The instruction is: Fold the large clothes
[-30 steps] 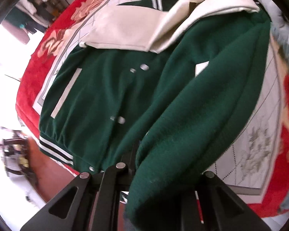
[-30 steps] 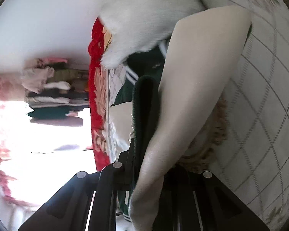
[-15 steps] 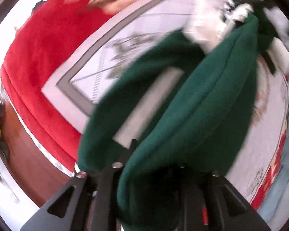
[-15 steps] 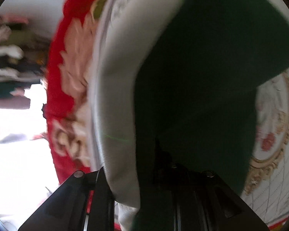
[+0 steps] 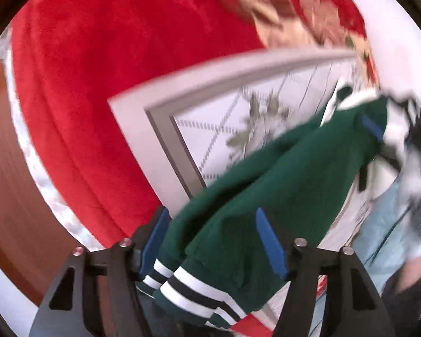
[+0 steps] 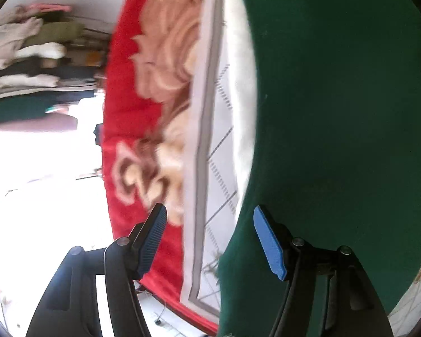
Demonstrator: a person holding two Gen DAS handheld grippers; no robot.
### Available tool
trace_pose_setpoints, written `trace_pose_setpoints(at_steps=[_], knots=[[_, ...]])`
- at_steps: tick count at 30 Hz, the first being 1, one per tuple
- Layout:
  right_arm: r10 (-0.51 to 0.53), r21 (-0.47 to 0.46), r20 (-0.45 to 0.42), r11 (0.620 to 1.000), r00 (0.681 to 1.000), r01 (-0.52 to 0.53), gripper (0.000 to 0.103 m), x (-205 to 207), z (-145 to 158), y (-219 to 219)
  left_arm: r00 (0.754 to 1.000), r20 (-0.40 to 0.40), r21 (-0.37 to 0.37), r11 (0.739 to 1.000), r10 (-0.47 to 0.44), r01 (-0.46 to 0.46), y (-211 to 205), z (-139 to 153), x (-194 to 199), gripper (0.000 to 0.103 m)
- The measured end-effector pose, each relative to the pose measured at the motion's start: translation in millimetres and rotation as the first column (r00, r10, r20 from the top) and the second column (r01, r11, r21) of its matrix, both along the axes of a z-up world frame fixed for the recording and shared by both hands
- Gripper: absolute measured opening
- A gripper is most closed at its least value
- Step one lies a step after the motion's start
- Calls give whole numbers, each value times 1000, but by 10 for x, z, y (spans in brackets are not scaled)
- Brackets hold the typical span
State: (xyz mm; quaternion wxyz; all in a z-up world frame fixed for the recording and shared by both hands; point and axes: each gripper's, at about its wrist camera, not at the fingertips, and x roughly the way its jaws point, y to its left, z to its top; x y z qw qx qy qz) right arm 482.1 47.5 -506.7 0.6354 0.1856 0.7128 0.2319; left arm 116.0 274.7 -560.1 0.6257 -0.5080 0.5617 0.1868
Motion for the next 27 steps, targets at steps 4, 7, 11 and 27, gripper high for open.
trace_pose_setpoints(at_steps=[4,7,11,27], knots=[[-25,-50,93,998,995,30,67,-436,268,-394,993,-57,71,992,-104,108,-86,-57,27,63],[-83,-139,102,986,991,97,67,-765,291,-943,960,-157,147,956,-231,254,-353,-247,110,63],[-179,-241,30,954,983,181,67,-1151,-34,-1697,950,-239,187,950,-201,249,-427,-707,-9,82],[-329,237,-56,913,943,333,73,-317,-1218,-2555,983,-102,348,920,-152,178,-735,-117,465,81]])
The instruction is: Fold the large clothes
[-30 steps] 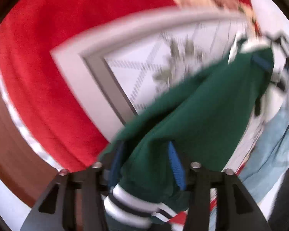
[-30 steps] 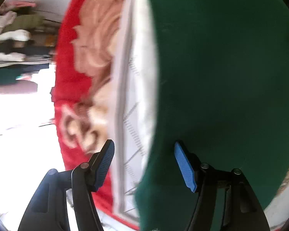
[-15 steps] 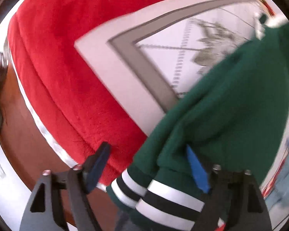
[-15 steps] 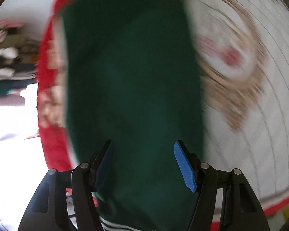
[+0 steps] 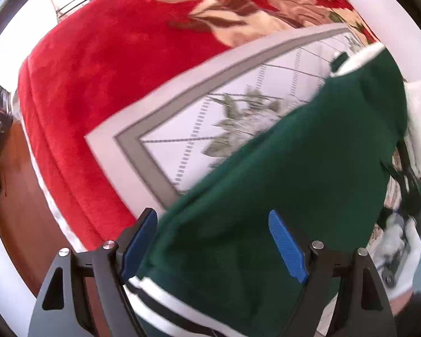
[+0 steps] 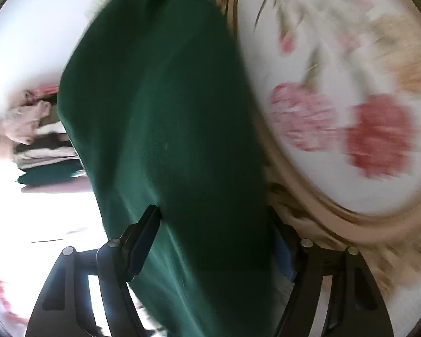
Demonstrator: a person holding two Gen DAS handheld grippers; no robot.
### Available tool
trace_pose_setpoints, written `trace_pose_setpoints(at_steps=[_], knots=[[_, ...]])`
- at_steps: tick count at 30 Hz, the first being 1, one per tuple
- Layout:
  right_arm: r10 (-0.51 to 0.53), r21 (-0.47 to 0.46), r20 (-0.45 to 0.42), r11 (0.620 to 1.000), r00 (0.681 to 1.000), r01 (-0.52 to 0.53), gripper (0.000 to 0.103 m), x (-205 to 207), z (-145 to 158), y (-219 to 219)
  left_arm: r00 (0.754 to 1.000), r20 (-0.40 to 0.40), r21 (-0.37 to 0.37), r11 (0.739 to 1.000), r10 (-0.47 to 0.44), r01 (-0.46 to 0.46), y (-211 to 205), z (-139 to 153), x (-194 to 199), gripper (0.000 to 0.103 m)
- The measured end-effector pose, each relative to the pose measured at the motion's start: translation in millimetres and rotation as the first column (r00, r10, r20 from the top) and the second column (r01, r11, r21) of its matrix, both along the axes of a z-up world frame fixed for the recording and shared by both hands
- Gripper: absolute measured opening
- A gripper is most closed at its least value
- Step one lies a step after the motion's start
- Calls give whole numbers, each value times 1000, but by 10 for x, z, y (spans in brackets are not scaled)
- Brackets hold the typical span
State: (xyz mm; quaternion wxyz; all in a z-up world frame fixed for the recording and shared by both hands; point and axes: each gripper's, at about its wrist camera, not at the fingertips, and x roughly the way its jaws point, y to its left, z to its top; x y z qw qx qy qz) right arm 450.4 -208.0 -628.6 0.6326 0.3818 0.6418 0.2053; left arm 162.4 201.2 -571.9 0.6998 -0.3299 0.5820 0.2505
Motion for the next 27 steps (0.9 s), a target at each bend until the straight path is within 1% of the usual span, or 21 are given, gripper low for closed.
trace_pose_setpoints(at_steps=[1,3,4,6,7,9,12,13,14,15,16,17,18,19,20,21,22,23,24,25,27], knots=[[16,25,-6,1000,1000,-16,52,52,-57,51,1000,-2,7,1000,-7,7,-56,-10,18,81],[7,47,-29,999,1000,-5,30,65,-102,42,1000,-6,28,999,-26,26,-172,24,47,81],[-16,48,-28,999,999,18,23,29,-81,-4,999,-14,37,999,-39,39,-216,54,46,81],[-93,25,-31,995,995,93,19,-93,6,-61,998,-27,51,997,-62,63,-332,85,59,81],[-143,6,-37,990,989,143,19,-189,80,-135,997,-32,55,996,-69,71,-402,51,138,81],[-259,-45,-24,965,966,258,19,-468,290,-390,995,-49,67,993,-89,92,-532,88,138,81],[-448,-131,-32,888,894,440,19,-1077,595,-960,991,-74,88,989,-113,119,-702,130,92,81],[-509,-196,-25,846,860,495,19,-1356,708,-1185,991,-73,85,989,-114,120,-748,140,74,81],[-549,-246,-22,813,835,528,19,-1633,820,-1375,990,-72,82,989,-118,123,-798,143,63,81],[-578,-295,-26,784,815,547,21,-1841,870,-1522,989,-77,78,988,-128,134,-872,140,64,81],[-600,-364,-42,754,799,547,24,-2124,913,-1694,988,-79,76,987,-136,142,-934,136,75,81],[-598,-397,-62,749,799,530,27,-2264,927,-1787,986,-78,76,985,-147,153,-1012,135,94,81],[-563,-439,-105,766,820,470,36,-2406,882,-1870,985,-78,76,984,-157,163,-1067,128,114,81],[-502,-452,-178,806,847,382,43,-2538,802,-1934,982,-81,78,981,-170,177,-1143,131,132,81],[-466,-446,-231,831,854,333,46,-2596,769,-1968,980,-82,80,979,-182,189,-1207,136,146,81],[-420,-429,-301,861,856,272,48,-2667,723,-2005,978,-80,81,977,-193,199,-1273,147,172,81],[-385,-401,-359,886,850,232,48,-2725,707,-2057,977,-77,83,975,-201,207,-1341,160,201,81],[-353,-371,-411,907,840,200,48,-2752,754,-2114,976,-72,83,973,-207,213,-1399,165,238,81],[-331,-361,-437,916,836,173,48,-2779,819,-2158,975,-67,80,972,-214,219,-1467,170,283,81],[-317,-367,-441,917,840,153,48,-2797,918,-2185,973,-62,76,971,-221,225,-1544,171,339,81],[-277,-423,-389,901,879,96,48,-2706,1256,-2211,970,-49,67,968,-239,242,-1720,165,479,81]])
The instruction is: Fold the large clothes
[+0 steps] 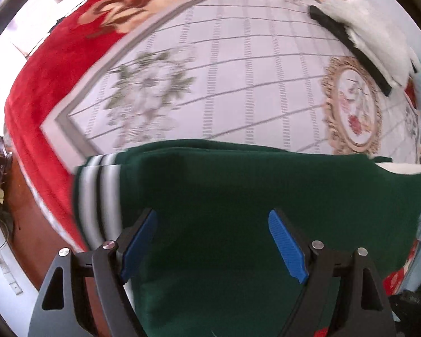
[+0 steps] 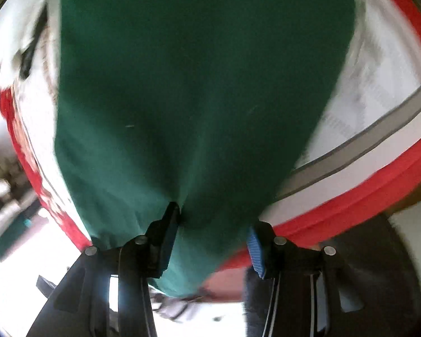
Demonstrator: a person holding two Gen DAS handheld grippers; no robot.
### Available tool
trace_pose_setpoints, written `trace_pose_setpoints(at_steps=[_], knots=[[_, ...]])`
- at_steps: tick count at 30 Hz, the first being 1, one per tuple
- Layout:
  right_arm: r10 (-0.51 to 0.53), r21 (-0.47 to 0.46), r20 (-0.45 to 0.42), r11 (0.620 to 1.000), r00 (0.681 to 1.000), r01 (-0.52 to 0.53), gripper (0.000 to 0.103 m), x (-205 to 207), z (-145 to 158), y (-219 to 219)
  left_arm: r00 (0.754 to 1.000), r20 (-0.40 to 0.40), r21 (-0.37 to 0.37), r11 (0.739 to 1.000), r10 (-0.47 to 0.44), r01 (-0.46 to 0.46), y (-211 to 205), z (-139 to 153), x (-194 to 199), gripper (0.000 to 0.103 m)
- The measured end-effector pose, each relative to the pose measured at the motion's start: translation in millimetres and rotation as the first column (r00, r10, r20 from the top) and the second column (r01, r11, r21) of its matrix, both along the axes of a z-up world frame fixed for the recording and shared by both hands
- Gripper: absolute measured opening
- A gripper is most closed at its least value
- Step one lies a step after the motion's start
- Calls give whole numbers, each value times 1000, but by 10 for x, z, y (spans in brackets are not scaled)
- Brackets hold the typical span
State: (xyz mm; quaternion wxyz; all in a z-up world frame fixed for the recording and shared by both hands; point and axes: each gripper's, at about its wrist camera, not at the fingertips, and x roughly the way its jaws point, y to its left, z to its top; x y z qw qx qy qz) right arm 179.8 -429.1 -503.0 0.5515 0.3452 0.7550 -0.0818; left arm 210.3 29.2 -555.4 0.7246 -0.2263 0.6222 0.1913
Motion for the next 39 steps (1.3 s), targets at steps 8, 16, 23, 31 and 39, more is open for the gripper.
trace_pose_setpoints(at_steps=[8,16,23,31,39], knots=[[218,-191,235,966,947,-175,48,921,806,31,999,1,2,999,-44,44,-460,-380,653,81],[250,-286,338,946,907,-154,42,2323,-178,-60,998,-58,3,1000,-18,18,-437,-845,824,84],[239,-300,264,941,934,-156,39,2695,-696,-122,998,-59,14,1000,-1,2,-468,-913,853,88],[424,-233,291,901,858,-366,39,2369,30,174,995,-47,31,996,89,-88,-496,-251,218,88],[643,-163,145,765,752,-623,50,1393,-512,914,974,-160,12,987,163,-163,-347,-936,-339,93]])
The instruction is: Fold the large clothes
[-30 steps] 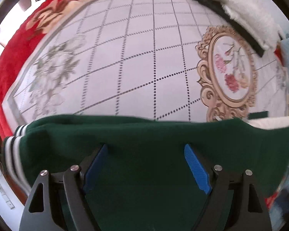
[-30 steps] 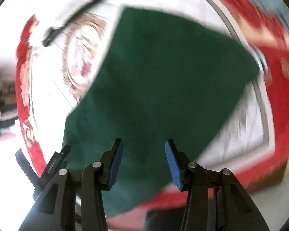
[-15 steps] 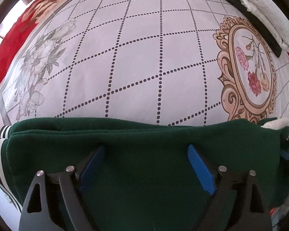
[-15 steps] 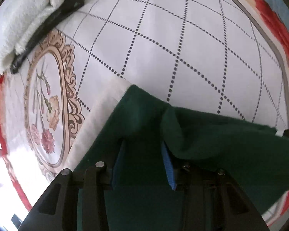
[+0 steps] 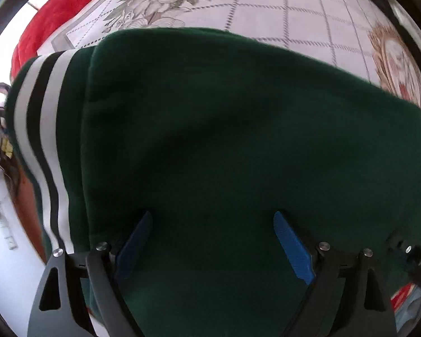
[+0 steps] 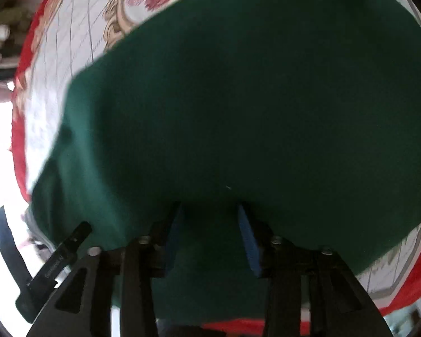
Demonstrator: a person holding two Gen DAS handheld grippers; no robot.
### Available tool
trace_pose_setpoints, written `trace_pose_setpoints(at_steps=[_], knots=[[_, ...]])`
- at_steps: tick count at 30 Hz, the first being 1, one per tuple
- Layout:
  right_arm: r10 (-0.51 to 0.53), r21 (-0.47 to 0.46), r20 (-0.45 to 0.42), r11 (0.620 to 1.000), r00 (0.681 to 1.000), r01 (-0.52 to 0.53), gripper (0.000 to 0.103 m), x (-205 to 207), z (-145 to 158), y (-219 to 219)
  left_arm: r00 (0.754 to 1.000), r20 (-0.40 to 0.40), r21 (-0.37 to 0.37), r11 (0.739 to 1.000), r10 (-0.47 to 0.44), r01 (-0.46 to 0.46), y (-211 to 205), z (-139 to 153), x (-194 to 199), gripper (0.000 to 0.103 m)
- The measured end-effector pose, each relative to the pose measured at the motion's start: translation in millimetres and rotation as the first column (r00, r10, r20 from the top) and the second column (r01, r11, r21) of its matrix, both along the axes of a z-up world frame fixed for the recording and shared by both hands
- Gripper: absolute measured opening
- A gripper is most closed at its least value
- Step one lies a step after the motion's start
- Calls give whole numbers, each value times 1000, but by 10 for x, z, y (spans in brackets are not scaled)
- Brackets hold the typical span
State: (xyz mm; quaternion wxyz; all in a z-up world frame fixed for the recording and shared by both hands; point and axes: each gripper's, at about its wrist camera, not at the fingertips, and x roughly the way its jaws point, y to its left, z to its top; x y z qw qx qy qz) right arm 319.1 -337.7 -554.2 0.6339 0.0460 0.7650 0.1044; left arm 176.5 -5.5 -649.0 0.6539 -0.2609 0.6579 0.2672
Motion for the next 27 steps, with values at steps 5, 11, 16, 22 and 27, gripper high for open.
trace_pose_setpoints(at_steps=[5,11,16,22,27], knots=[[-112,-66,-5,992,994,111,51,117,-84,49,999,38,31,999,-24,22,92,-78,281,103],[-177,-71,128,980,976,187,51,294,-24,164,994,97,62,997,-57,51,300,-127,697,103],[-247,-85,198,960,949,268,54,555,6,290,989,119,80,994,-83,74,386,-157,983,103],[-237,-38,181,968,955,247,55,638,204,301,986,165,23,1000,-21,17,671,170,907,103],[-220,59,207,976,953,212,54,365,556,88,973,223,30,998,55,-63,584,662,420,103]])
